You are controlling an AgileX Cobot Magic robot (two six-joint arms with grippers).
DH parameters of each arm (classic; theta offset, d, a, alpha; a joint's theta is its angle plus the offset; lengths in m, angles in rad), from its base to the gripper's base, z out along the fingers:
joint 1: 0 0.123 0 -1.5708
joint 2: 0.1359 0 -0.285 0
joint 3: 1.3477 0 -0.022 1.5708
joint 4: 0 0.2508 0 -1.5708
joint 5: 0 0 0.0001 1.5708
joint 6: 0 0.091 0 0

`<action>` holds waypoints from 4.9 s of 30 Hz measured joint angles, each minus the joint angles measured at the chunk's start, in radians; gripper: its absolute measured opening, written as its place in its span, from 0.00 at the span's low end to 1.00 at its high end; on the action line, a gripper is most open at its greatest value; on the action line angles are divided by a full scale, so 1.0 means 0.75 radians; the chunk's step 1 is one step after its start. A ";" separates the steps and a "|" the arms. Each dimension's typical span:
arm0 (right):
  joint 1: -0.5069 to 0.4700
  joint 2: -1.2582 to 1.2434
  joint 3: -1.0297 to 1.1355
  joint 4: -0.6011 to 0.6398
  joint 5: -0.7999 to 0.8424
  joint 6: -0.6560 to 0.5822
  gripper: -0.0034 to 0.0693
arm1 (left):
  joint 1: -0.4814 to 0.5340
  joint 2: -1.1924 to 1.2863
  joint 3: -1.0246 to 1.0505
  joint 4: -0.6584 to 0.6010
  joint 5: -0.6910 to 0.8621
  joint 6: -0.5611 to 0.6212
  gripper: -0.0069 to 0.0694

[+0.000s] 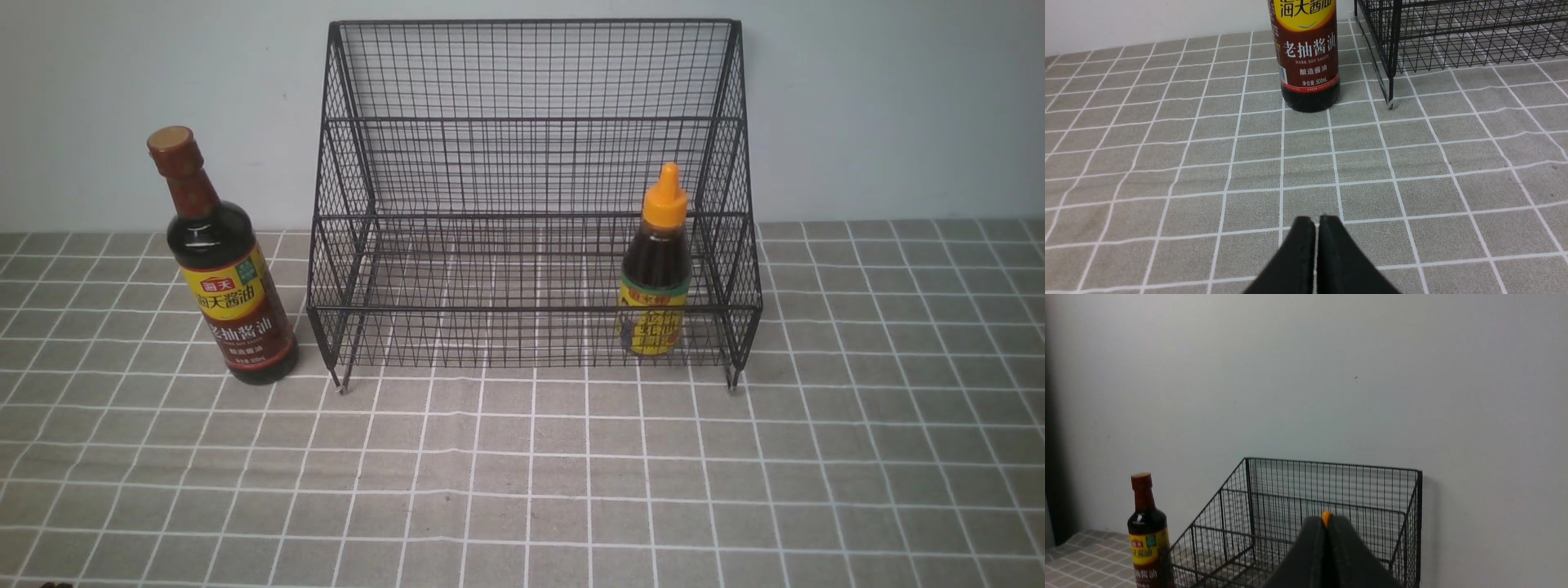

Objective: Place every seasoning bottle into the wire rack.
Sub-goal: Use the left arm to grab the condiment bottle closest to it, then use the left arm to put the condiment bottle back on the shelf

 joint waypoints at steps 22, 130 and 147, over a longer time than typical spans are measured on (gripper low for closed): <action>-0.570 0.002 0.495 -0.042 0.034 -0.012 0.03 | 0.000 0.000 0.000 0.000 0.000 0.000 0.08; -0.570 0.002 0.495 -0.042 0.034 -0.012 0.03 | -0.003 1.891 -1.415 0.115 -0.666 -0.196 0.43; -0.570 0.002 0.495 -0.042 0.034 -0.012 0.03 | -0.331 2.017 -1.867 0.114 -0.701 -0.201 0.43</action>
